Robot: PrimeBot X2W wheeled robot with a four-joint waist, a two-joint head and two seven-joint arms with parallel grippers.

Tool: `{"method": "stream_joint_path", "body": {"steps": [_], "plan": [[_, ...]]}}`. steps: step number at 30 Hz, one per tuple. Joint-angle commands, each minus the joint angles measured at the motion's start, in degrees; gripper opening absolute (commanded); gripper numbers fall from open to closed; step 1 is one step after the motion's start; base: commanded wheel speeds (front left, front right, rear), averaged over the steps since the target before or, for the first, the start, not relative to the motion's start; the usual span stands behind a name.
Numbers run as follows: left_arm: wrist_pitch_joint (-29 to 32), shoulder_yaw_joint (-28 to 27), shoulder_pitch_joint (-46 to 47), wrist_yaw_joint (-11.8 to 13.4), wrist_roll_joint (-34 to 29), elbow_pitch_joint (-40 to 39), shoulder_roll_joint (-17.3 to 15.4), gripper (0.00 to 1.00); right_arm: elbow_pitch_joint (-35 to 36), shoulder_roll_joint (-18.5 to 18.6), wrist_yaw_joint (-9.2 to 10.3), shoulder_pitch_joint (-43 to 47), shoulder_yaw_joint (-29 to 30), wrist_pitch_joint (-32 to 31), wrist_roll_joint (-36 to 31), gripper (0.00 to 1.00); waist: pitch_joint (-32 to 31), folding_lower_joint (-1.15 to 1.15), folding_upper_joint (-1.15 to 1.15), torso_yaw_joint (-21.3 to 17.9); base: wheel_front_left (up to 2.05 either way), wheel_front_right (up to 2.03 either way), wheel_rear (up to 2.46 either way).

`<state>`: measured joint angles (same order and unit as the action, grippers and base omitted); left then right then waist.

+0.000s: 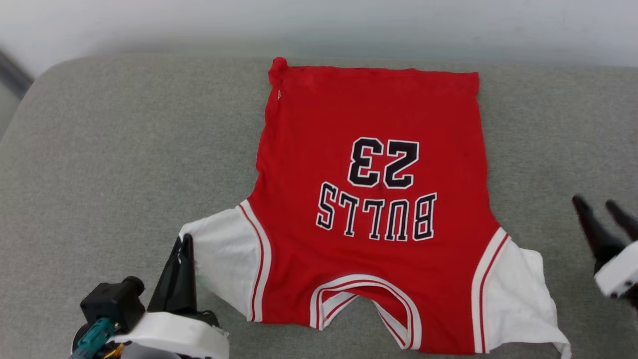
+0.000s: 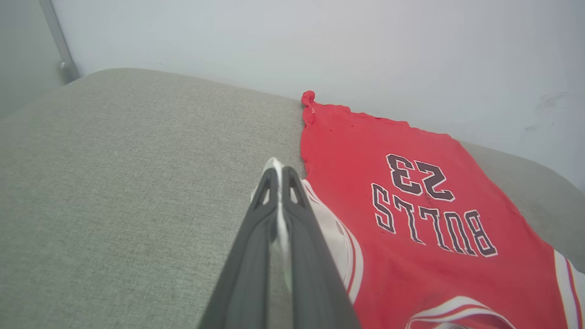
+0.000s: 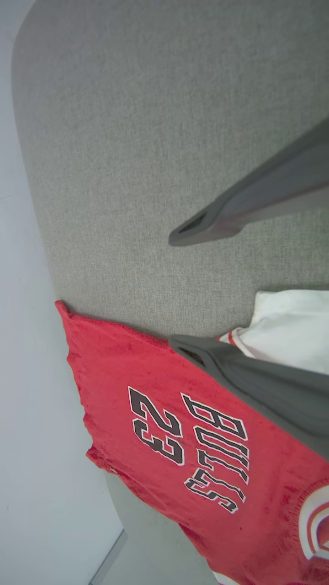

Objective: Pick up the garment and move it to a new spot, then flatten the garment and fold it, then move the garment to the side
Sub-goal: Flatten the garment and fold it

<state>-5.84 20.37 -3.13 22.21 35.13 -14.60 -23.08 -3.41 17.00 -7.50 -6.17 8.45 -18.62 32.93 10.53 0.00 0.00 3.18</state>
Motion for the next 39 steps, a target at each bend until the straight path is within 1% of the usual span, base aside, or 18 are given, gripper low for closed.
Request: {"method": "stream_joint_path", "body": {"steps": [1,5,8,12,16,19,22,26,29,33,34,35,36,39], "plan": [[-0.5,0.4,1.3,-0.2,-0.5,-0.4,0.3,0.00,-1.5,0.3,0.02,-3.8,0.7,-0.1,0.4,1.00,2.0,0.00,0.00,1.9,0.00,0.00,0.00],[-1.5,2.6,4.8,-1.4,-2.1,-1.4,1.7,0.00,-10.9,3.3,0.02,-15.8,2.7,-2.3,0.9,1.00,6.0,0.00,0.00,5.4,0.00,0.00,0.00],[-2.8,4.0,7.3,-2.5,-3.0,-1.4,3.1,0.00,-17.2,5.6,0.02,-24.6,2.5,-4.8,0.4,1.00,9.0,0.00,0.00,8.0,0.00,0.00,0.00],[-4.5,5.6,9.9,-3.7,-3.6,-1.1,5.0,0.00,-23.8,8.4,0.02,-35.0,1.5,-10.9,-1.2,1.00,13.3,0.00,0.00,11.3,0.00,0.00,0.00],[-5.9,7.1,12.3,-5.7,-3.6,0.3,7.0,0.00,-29.5,11.0,0.02,-43.3,1.3,-18.1,-2.9,1.00,16.6,0.00,0.00,14.7,0.00,0.00,0.00],[-6.6,8.1,14.1,-6.9,-3.3,1.6,8.6,0.00,-31.8,12.6,0.02,-48.3,1.3,-23.0,-5.0,1.00,18.9,0.00,0.00,17.1,0.00,0.00,0.00],[-7.5,8.2,15.2,-7.8,-2.9,2.8,9.8,0.00,-32.7,13.0,0.02,-52.1,1.2,-26.4,-6.7,1.00,21.3,0.00,0.00,18.4,0.00,0.00,0.00],[-8.2,8.5,16.6,-9.3,-2.8,4.4,11.2,0.00,-33.9,12.6,0.02,-56.1,2.0,-28.7,-8.8,1.00,23.6,0.00,0.00,19.5,0.00,0.00,0.00],[-8.6,8.7,17.1,-10.3,-2.3,5.7,12.4,0.00,-36.0,11.6,0.02,-57.2,3.4,-31.0,-10.1,1.00,24.5,0.00,0.00,19.8,0.00,0.00,0.00],[-9.1,8.4,17.6,-11.4,-2.4,7.5,13.3,0.00,-41.0,10.8,0.09,-55.5,6.2,-36.2,-13.8,1.00,24.8,0.00,0.00,19.9,0.00,0.00,0.00],[-9.0,8.3,17.7,-11.6,-2.4,7.9,13.5,0.00,-41.9,10.5,0.15,-55.3,6.9,-37.6,-14.8,0.84,24.7,0.00,0.00,19.9,0.00,0.00,0.00],[-9.0,8.2,17.7,-12.0,-2.4,8.4,13.6,0.00,-42.3,10.3,0.15,-55.0,7.4,-38.3,-16.1,0.33,24.5,0.00,0.00,19.9,0.00,0.00,0.00],[-9.1,8.2,17.7,-12.2,-2.5,8.9,13.7,0.00,-42.4,9.9,0.15,-55.1,7.6,-38.9,-17.1,0.00,24.3,0.00,0.00,19.8,0.00,0.00,0.00],[-9.2,7.9,17.5,-12.7,-2.5,10.3,13.8,0.00,-41.0,8.4,0.06,-56.0,7.7,-38.6,-18.2,0.00,22.9,0.00,0.00,19.5,0.00,0.00,0.00]]}}
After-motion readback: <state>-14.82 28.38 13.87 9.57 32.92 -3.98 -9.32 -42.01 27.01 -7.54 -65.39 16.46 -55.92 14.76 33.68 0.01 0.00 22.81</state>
